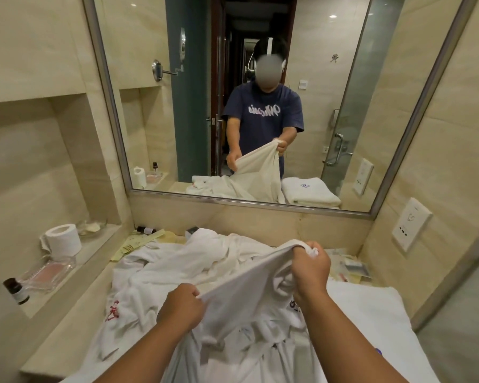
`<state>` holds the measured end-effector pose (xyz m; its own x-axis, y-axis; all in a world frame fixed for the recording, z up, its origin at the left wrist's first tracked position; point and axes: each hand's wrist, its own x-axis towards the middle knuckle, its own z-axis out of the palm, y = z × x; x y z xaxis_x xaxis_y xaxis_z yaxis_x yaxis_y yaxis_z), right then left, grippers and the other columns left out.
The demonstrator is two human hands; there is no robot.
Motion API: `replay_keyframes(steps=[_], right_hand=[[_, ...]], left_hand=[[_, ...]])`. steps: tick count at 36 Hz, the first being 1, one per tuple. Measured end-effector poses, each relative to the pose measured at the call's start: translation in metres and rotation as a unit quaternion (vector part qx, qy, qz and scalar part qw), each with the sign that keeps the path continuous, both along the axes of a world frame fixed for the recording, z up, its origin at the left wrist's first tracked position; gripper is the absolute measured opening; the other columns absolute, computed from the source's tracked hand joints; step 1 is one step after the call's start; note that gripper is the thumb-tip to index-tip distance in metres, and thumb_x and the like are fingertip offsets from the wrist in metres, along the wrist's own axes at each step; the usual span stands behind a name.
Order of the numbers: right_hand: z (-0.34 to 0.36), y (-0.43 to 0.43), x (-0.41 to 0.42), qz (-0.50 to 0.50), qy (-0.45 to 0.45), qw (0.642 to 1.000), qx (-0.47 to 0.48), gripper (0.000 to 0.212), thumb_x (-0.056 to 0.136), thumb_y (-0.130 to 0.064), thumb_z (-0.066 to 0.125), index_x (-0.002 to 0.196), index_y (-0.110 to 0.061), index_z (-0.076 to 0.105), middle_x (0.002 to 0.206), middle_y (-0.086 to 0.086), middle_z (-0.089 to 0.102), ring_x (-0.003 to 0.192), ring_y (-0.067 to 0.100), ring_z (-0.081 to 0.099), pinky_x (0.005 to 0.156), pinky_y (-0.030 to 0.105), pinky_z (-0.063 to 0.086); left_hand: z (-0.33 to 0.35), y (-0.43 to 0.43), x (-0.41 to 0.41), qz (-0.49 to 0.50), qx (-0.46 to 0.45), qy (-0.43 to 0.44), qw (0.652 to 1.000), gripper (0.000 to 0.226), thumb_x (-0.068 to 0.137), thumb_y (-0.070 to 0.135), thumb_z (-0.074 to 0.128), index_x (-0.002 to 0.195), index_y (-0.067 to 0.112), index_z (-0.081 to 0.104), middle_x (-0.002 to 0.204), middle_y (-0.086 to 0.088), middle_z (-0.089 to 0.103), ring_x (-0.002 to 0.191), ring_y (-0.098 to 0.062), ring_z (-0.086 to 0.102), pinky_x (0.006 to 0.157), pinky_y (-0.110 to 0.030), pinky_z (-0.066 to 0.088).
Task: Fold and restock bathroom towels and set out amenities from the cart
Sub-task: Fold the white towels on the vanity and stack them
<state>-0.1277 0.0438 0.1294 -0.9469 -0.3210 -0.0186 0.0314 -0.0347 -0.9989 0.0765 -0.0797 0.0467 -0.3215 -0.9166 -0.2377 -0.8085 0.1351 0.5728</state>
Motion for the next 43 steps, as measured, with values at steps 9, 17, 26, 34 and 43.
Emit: replay_keyframes(steps=[9, 17, 26, 34, 43], right_hand=[[-0.009, 0.001, -0.009, 0.046, 0.056, 0.994, 0.087, 0.013, 0.089, -0.007, 0.059, 0.083, -0.015, 0.052, 0.078, 0.002, 0.057, 0.068, 0.022, 0.048, 0.062, 0.033, 0.039], [-0.01, -0.007, 0.025, 0.385, 0.255, 0.872, 0.166, 0.086, 0.07, -0.01, 0.075, 0.141, -0.049, 0.049, 0.132, -0.033, 0.056, 0.115, -0.017, 0.054, 0.089, 0.005, 0.043], [-0.012, -0.018, 0.02, 0.25, 0.232, 0.921, 0.19, 0.011, 0.076, -0.015, 0.075, 0.069, -0.021, 0.069, 0.07, -0.009, 0.067, 0.068, 0.011, 0.058, 0.059, 0.024, 0.042], [-0.01, -0.016, 0.0, 0.045, 0.143, 0.979, 0.138, 0.013, 0.074, -0.004, 0.064, 0.07, -0.005, 0.051, 0.061, 0.01, 0.05, 0.057, 0.016, 0.039, 0.052, 0.032, 0.028], [-0.006, 0.0, -0.051, -0.134, -0.018, 0.988, 0.069, 0.021, 0.079, 0.005, 0.054, 0.069, -0.014, 0.051, 0.069, 0.006, 0.053, 0.06, 0.026, 0.041, 0.057, 0.032, 0.036]], left_hand=[[0.02, -0.019, -0.01, 0.018, -0.066, 0.169, 0.983, 0.034, 0.104, 0.032, 0.051, 0.074, 0.023, 0.063, 0.08, 0.004, 0.066, 0.078, -0.02, 0.06, 0.068, -0.033, 0.046], [0.067, 0.002, -0.047, -0.168, -0.114, 0.196, 0.959, 0.035, 0.087, 0.042, 0.06, 0.053, 0.034, 0.054, 0.048, 0.012, 0.043, 0.054, -0.012, 0.04, 0.056, -0.031, 0.032], [0.069, 0.007, -0.046, -0.176, -0.127, 0.115, 0.969, 0.04, 0.082, 0.062, 0.068, 0.071, 0.027, 0.051, 0.066, 0.007, 0.057, 0.064, -0.013, 0.052, 0.057, -0.034, 0.038], [0.048, 0.009, -0.031, -0.104, -0.211, -0.001, 0.972, 0.02, 0.089, 0.024, 0.058, 0.081, 0.027, 0.041, 0.079, 0.009, 0.054, 0.068, -0.012, 0.052, 0.056, -0.027, 0.04], [0.041, -0.022, -0.006, -0.01, -0.218, -0.01, 0.976, 0.019, 0.074, 0.01, 0.057, 0.078, 0.026, 0.049, 0.083, 0.007, 0.053, 0.076, -0.02, 0.054, 0.061, -0.032, 0.04]])
